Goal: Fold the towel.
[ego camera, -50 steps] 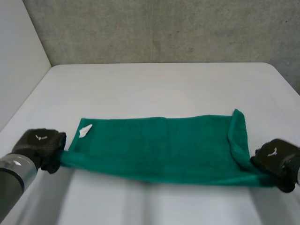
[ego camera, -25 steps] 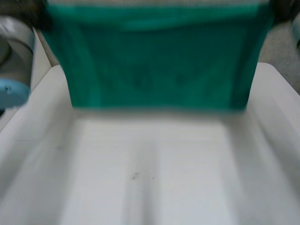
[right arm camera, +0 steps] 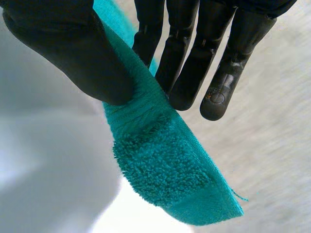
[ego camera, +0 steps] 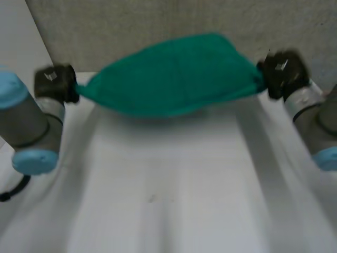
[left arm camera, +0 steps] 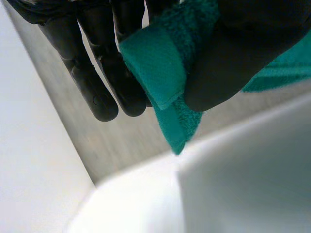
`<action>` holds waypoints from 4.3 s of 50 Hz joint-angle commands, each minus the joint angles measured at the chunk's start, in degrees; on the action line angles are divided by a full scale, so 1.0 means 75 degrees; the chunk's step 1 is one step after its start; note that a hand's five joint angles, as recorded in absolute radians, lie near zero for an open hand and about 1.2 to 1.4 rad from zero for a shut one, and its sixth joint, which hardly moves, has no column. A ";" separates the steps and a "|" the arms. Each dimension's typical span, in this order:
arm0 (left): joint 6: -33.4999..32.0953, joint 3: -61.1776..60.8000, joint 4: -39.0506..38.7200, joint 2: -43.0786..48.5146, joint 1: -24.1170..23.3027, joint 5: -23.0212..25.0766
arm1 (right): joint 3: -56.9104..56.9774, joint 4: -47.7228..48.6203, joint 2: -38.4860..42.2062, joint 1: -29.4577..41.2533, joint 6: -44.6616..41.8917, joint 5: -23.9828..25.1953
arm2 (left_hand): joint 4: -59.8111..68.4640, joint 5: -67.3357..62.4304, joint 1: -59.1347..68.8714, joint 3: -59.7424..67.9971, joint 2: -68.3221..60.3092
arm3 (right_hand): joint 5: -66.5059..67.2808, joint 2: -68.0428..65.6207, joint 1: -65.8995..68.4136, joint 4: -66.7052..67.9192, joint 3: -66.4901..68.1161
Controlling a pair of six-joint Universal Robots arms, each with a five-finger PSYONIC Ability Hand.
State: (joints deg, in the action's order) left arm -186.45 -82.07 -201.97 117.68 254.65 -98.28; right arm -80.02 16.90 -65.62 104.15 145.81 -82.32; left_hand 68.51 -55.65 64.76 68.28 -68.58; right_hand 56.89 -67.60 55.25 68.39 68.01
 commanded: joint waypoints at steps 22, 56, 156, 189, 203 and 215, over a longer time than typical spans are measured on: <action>-0.2830 -0.3435 0.3536 -0.2353 0.0722 0.0494 | -0.2175 -0.5593 -0.1305 -0.0362 -0.4170 -0.0228 | 0.1532 -0.1914 0.2032 0.1563 -0.1522 | 0.1748 -0.1653 0.3299 0.1548 0.1599; -0.1906 0.1087 0.2015 0.1993 0.0183 -0.0173 | 0.3718 -0.2335 0.3862 0.0469 -0.2836 -0.0239 | 0.1532 -0.1914 0.2032 0.1563 -0.1522 | 0.1748 -0.1653 0.3299 0.1548 0.1599; -0.1860 -0.1632 0.0046 -0.0011 -0.0250 0.0354 | 0.0871 -0.2512 0.2374 -0.1826 0.0808 0.0933 | -0.7660 0.7279 -0.7160 -0.7630 0.7670 | 0.1748 -0.1653 0.3299 0.1548 0.1599; -0.1684 -0.2440 0.0082 -0.1100 -0.0215 0.0342 | 0.1844 -0.2406 0.0534 0.0420 -0.0211 0.2021 | -0.7683 0.7301 -0.7183 -0.7652 0.7693 | 0.1748 -0.1653 0.3299 0.1548 0.1599; -0.1672 -0.2347 0.0070 -0.1183 -0.0695 0.0319 | 0.3227 -0.2464 0.3205 0.3317 -0.0351 0.2820 | -0.7683 0.7301 -0.7183 -0.7652 0.7693 | 0.1748 -0.1653 0.3299 0.1548 0.1599; -0.1123 -0.1434 0.0023 -0.0785 -0.1760 0.0342 | 0.3170 -0.2640 0.2599 0.3165 0.0467 0.0781 | -0.7660 0.7279 -0.7160 -0.7630 0.7670 | -0.7585 0.7680 -0.6034 -0.7785 -0.7734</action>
State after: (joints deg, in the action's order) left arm -198.50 -97.52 -201.66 110.22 246.20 -95.73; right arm -53.76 -2.65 -39.72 129.48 143.73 -68.89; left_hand 12.41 -2.87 14.10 13.28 -12.73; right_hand 9.64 -19.55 16.74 19.63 19.56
